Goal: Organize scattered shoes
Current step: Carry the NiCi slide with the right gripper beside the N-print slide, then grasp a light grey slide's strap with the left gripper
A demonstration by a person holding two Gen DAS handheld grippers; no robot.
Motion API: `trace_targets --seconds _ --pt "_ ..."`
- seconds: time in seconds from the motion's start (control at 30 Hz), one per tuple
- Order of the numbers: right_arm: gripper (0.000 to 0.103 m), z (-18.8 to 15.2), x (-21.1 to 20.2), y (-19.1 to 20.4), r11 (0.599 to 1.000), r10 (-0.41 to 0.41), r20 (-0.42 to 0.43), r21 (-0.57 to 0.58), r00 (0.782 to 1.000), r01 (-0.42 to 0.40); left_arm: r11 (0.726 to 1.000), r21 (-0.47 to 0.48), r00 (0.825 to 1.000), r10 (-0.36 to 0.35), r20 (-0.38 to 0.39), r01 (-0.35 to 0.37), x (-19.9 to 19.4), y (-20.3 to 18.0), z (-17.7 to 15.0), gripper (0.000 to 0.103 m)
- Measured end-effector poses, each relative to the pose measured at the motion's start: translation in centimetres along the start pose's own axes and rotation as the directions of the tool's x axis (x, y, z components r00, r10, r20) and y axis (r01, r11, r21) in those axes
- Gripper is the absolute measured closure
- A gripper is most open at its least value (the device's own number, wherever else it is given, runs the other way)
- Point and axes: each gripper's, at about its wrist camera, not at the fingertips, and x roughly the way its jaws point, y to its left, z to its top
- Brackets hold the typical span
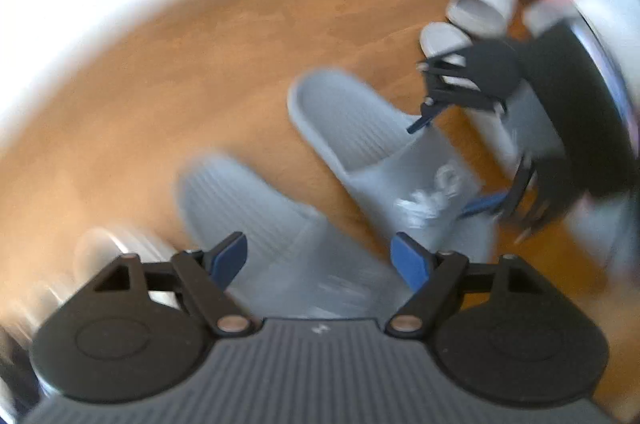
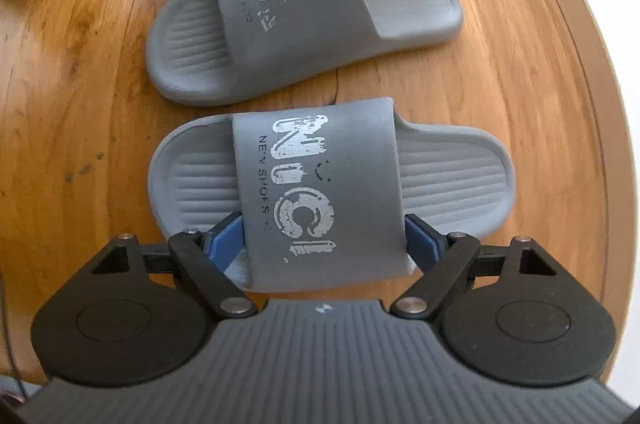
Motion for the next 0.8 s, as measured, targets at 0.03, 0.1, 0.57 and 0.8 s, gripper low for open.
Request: trace_targets --seconds 0.03,0.1,0.57,0.8 --pt "0.02 0.3 0.2 0.0 0.997 -0.014 0.015 -0.078 1.0 0.015 0.996 0.08 0.999 0.045 0.026 -0.047 -0.4 -0.4 -0.3 0.023" --pt "0.02 0.4 0.5 0.2 0.983 -0.023 0.038 -0.183 0.999 0.029 0.961 0.234 0.988 0.129 0.089 -0.146 -1.3 -1.2 -0.8 0.022" --pt "0.018 0.1 -1.5 -0.6 0.975 -0.027 0.099 -0.217 0.995 0.048 0.971 0.173 0.986 0.164 0.027 -0.166 -1.1 -0.4 0.1 0.022" --pt "0.015 -5.0 -7.9 -3.3 0.974 0.048 0.154 0.214 0.987 -0.08 0.998 0.063 1.0 0.008 0.012 -0.009 -2.0 -0.7 1.8 0.019"
